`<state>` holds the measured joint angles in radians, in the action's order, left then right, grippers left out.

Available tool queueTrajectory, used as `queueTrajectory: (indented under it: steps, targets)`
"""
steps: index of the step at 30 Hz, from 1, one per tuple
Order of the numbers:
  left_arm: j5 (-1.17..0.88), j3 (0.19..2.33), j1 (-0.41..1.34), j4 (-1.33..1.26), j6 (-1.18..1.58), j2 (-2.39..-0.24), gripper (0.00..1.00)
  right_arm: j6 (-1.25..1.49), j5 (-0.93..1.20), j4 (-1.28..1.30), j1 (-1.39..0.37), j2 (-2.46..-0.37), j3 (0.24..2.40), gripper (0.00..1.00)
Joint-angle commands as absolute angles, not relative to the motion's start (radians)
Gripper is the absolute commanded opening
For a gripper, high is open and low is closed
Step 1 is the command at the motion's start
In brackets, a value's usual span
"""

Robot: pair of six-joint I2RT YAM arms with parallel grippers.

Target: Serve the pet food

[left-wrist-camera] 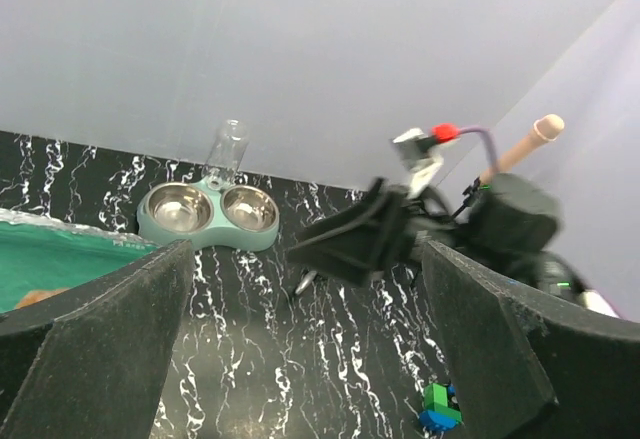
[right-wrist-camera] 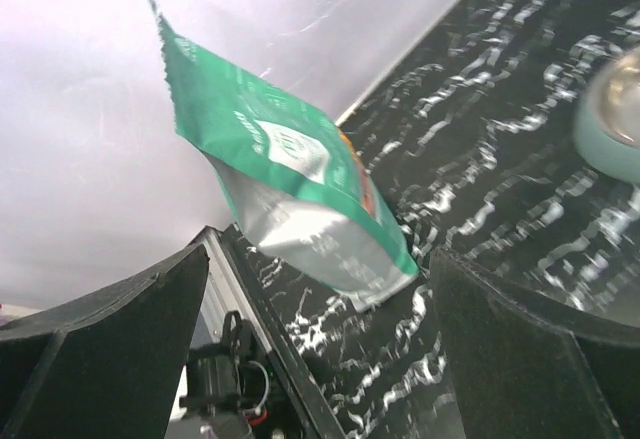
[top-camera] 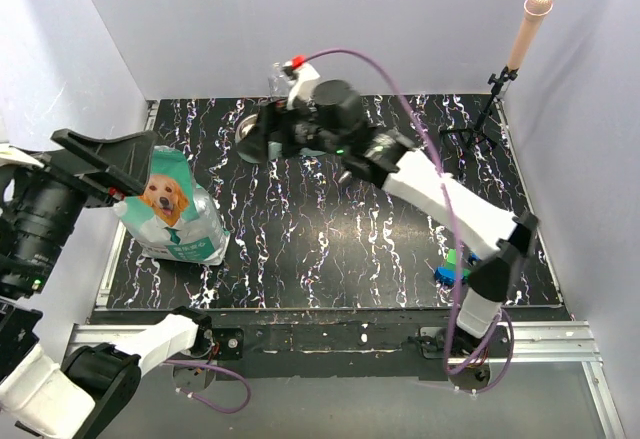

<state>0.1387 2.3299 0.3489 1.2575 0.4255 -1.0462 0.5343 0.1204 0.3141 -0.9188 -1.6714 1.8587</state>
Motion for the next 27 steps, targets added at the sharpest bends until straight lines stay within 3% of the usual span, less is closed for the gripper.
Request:
queueTrajectory:
  steps: [1, 8, 16, 19, 22, 25, 27]
  targets:
    - [0.133, 2.353, 0.345, 1.287, 0.449, -1.062, 0.98, 0.492, 0.130, 0.040, -1.011, -1.800, 2.014, 0.98]
    - [0.098, 2.356, 0.344, 1.328, 0.472, -1.045, 0.98, 0.497, 0.169, 0.031, -1.083, -2.063, 2.233, 0.96]
    - [0.072, 2.391, 0.344, 1.376, 0.434, -1.074, 0.98, 0.520, 0.143, 0.035, -1.112, -2.172, 2.319, 0.90]
    - [0.078, 2.402, 0.344, 1.394, 0.420, -1.086, 0.98, 0.534, 0.127, 0.026, -1.115, -2.218, 2.370, 0.77]
    - [0.083, 2.395, 0.344, 1.419, 0.407, -1.089, 0.98, 0.548, 0.117, 0.037, -1.118, -2.261, 2.422, 0.47]
    - [0.081, 2.370, 0.344, 1.425, 0.403, -1.080, 0.98, 0.563, 0.117, 0.043, -1.118, -2.260, 2.425, 0.24]
    - [0.089, 2.350, 0.344, 1.420, 0.402, -1.072, 0.98, 0.565, 0.120, 0.037, -1.120, -2.224, 2.387, 0.20]
